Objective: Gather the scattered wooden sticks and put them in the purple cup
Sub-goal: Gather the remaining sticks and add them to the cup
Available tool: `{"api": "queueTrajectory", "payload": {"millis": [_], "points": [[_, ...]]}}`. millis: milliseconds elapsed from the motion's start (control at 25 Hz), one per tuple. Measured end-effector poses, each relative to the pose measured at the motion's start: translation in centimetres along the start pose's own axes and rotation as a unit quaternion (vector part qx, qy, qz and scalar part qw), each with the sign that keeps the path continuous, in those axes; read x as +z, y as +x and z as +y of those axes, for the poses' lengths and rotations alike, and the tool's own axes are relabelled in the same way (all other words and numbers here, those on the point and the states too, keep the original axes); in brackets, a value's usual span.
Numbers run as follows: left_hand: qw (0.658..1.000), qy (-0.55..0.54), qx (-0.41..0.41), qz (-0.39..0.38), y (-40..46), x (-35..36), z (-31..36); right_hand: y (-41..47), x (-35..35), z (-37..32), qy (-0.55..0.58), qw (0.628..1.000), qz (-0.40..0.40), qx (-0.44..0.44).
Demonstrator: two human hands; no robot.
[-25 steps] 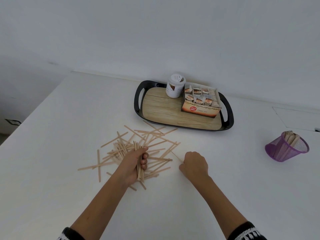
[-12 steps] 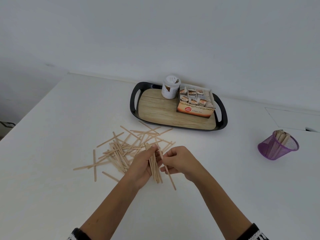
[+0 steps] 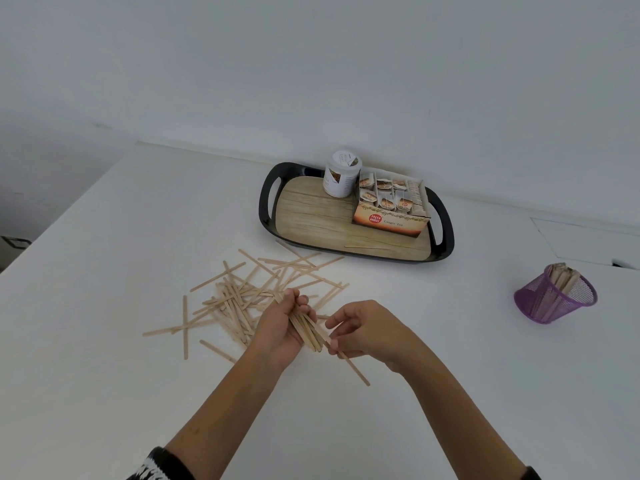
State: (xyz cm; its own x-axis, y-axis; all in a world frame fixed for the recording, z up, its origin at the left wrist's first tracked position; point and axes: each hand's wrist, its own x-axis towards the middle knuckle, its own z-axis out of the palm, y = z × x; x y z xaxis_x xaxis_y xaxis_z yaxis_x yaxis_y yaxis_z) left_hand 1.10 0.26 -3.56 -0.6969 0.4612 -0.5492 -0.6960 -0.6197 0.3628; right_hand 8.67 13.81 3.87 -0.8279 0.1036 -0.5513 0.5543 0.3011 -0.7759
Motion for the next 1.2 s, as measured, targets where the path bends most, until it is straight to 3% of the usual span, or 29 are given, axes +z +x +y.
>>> {"api": "queueTrajectory", "payload": {"millis": [160,280,400,520,680,800,960,1200], "points": [[0.999,-0.039,-0.009,0.018,0.3,-0.1,0.1,-0.5,-1.3,-0.1,-0.105,0.994,0.009,0.009],[0.999,0.033,-0.038,0.004,0.1,-0.2,-0.2,0.0,-1.6,-0.9,-0.016,0.996,0.081,-0.040],[0.993,0.087,-0.078,-0.017,-0.5,-0.2,-1.2,1.0,-0.2,-1.6,0.016,0.993,0.094,-0.068],[0.991,0.086,-0.099,-0.034,-0.9,-0.2,-2.1,2.5,1.6,-1.4,-0.125,0.975,0.147,-0.107],[0.992,0.114,-0.043,0.016,-0.9,-0.9,-1.0,5.5,1.0,-1.0,-0.231,0.923,0.236,-0.197],[0.989,0.139,0.001,0.044,-0.8,-2.4,0.9,9.1,0.5,-0.3,-0.343,0.895,0.181,-0.220],[0.986,0.152,-0.001,0.062,-0.9,-4.0,2.0,13.3,1.1,-0.5,-0.454,0.845,0.099,-0.265],[0.982,0.180,-0.004,0.054,-1.1,-4.1,2.0,15.0,1.3,1.2,-0.500,0.817,0.097,-0.272]]}}
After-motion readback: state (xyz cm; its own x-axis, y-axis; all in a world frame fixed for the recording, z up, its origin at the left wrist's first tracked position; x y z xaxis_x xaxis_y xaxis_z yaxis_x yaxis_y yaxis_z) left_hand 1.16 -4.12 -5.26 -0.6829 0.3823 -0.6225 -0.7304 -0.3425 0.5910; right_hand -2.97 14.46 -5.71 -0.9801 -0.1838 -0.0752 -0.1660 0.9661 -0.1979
